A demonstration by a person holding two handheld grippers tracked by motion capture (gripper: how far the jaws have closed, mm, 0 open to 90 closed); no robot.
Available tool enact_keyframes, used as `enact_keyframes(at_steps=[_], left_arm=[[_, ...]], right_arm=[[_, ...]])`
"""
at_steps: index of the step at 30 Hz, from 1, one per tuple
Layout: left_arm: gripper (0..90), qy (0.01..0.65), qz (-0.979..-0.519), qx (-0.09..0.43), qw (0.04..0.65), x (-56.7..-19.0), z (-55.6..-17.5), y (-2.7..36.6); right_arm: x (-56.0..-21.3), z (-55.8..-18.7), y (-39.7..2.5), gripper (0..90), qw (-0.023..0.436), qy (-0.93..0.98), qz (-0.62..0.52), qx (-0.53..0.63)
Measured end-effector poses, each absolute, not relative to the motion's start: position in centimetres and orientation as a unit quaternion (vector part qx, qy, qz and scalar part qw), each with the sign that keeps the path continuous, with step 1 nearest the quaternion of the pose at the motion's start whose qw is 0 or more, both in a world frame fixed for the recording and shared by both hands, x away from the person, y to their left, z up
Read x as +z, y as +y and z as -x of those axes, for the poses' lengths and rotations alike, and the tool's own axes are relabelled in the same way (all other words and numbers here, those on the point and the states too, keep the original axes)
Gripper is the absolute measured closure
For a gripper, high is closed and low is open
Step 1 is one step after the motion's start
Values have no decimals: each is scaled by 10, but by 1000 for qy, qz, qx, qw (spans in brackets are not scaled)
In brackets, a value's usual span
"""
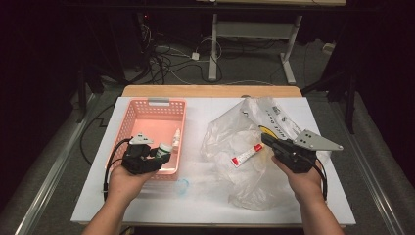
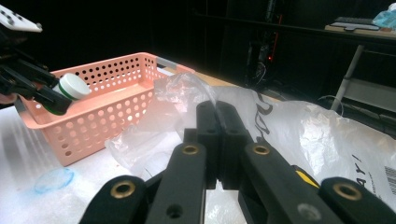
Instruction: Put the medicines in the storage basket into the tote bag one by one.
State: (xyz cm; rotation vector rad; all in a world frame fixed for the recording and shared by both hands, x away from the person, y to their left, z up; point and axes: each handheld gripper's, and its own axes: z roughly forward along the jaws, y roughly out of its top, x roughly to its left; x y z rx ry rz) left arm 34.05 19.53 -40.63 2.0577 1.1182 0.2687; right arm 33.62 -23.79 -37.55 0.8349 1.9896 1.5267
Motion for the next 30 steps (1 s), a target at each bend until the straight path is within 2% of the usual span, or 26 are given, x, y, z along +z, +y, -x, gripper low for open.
enact_keyframes(at_steps=[12,30], left_arm=[[541,383,-819,107,413,-389,-323,161],[541,327,-854,55,401,-406,-320,93]], right_arm=[[-375,-336,-237,900,246,731,-304,559],[-374,-335,-239,900,247,729,-304,561]])
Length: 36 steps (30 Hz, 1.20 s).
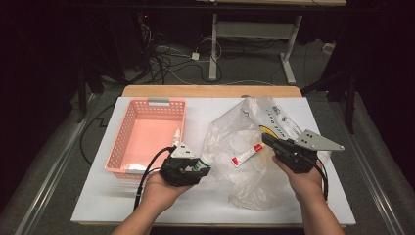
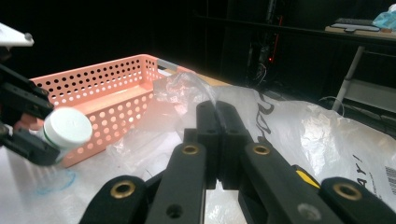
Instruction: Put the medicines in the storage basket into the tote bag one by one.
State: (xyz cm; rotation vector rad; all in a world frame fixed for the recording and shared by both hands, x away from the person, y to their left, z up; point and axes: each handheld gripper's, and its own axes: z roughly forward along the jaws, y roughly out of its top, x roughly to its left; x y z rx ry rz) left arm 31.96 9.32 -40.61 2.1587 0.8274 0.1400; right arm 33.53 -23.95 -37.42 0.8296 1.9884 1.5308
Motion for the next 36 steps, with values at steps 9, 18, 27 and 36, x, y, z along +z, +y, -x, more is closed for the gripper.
enact_keyframes(at_steps=[9,18,27,36], left_arm=[[541,310,-862,42,400,-417,-322,64],[541,310,-859,37,406,-426,-335,45],[541,304,-860,47,408,-430,-348,16],[541,294,-854,52,426,-439,-367,-18]], right_arm=[[-374,-335,-239,900,247,729,-302,563],[-374,-335,-238,900,247,730,-302,561],[-375,-336,-238,900,245,731,-301,562],[-375,-336,-238,900,244,729,-303,563]])
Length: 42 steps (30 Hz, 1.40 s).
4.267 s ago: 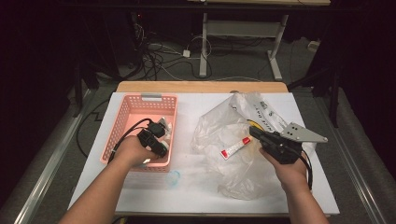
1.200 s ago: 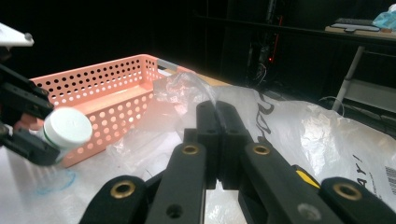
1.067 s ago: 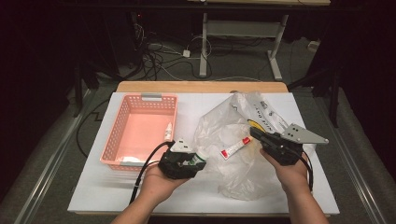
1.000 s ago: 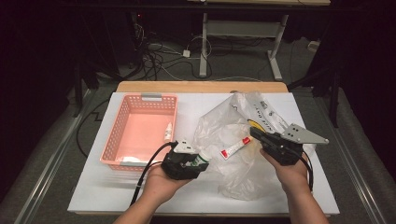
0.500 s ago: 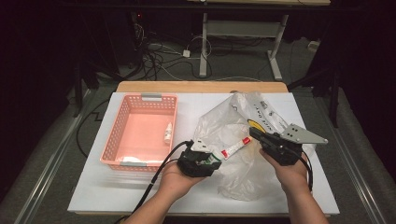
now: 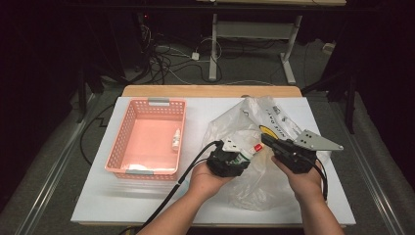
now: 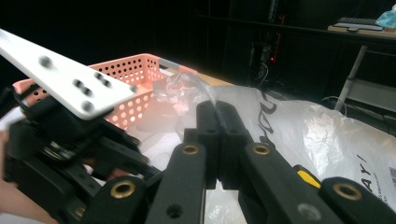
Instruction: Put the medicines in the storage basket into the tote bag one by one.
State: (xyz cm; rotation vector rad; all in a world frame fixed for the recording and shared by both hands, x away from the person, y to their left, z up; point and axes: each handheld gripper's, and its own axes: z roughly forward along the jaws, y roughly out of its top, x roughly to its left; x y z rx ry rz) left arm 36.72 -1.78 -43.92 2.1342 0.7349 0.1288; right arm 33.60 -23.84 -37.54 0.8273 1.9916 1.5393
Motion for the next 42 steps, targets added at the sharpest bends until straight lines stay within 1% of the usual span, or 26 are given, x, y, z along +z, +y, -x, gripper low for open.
enact_keyframes(at_steps=[8,10,16,18,27,29,32,33,37,38,42], left_arm=[[541,277,-856,56,432,-453,-376,-42],[541,282,-851,49,440,-456,-377,-47],[540,281,-850,51,443,-464,-376,-55],[539,276,-853,59,440,-466,-376,-57],[535,274,-864,58,418,-474,-375,-61],[504,276,-864,55,418,-475,-375,-60],[490,278,-863,57,419,-474,-374,-57],[464,277,-864,54,418,-473,-374,-56],[458,274,-864,55,420,-471,-370,-50],[423,273,-864,52,420,-470,-369,-48],[419,266,-865,50,423,-464,-363,-38]], right_arm=[[-376,-336,-240,900,244,729,-304,563],[-376,-336,-240,900,243,728,-306,563],[-378,-337,-241,900,243,729,-306,561],[-378,-337,-241,900,243,729,-306,562],[-378,-338,-241,900,244,732,-304,559],[-378,-337,-241,900,243,732,-305,559],[-378,-337,-241,900,244,730,-306,560],[-378,-337,-241,900,244,730,-306,560],[-377,-337,-241,900,244,730,-304,562],[-377,-337,-241,900,245,730,-303,561],[-377,-336,-242,900,244,730,-305,561]])
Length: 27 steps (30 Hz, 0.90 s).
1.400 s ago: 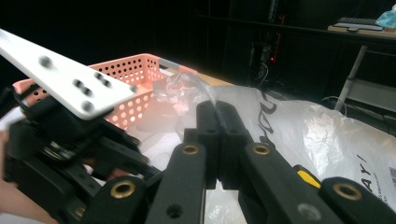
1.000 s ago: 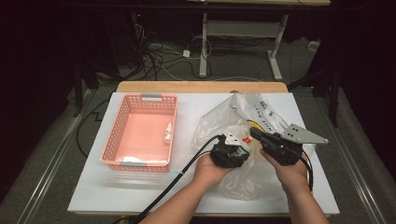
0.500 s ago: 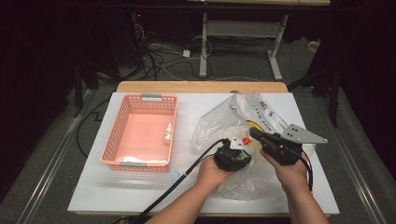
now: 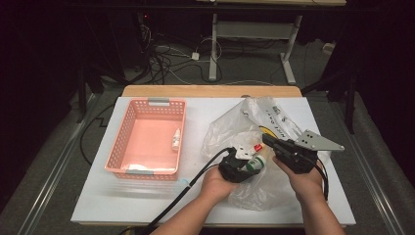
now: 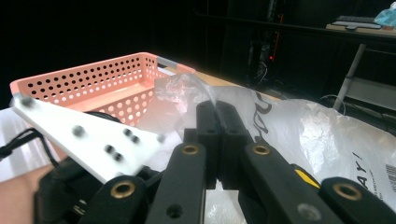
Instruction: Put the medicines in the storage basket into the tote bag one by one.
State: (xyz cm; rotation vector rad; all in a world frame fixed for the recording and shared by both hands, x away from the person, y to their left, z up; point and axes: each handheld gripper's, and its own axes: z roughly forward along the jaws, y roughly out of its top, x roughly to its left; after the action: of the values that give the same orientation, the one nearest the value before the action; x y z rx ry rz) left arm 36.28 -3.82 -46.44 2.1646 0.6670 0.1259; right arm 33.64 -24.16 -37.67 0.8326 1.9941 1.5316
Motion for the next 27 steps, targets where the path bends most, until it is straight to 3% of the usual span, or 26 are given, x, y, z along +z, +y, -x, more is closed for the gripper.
enact_keyframes(at_steps=[6,9,12,14,21,27], left_arm=[[378,260,-859,46,438,-456,-351,-18],[296,262,-860,47,434,-452,-344,-8],[285,262,-861,47,433,-449,-337,1],[215,261,-864,47,428,-447,-333,8],[142,269,-861,57,427,-440,-319,33],[0,283,-857,71,425,-434,-313,52]], right_arm=[[-376,-336,-242,900,246,729,-303,562],[-376,-337,-243,900,248,728,-305,562],[-376,-337,-242,900,248,728,-305,562],[-375,-336,-242,900,248,729,-305,561],[-375,-336,-241,900,247,729,-303,561],[-375,-336,-241,900,247,727,-308,561]])
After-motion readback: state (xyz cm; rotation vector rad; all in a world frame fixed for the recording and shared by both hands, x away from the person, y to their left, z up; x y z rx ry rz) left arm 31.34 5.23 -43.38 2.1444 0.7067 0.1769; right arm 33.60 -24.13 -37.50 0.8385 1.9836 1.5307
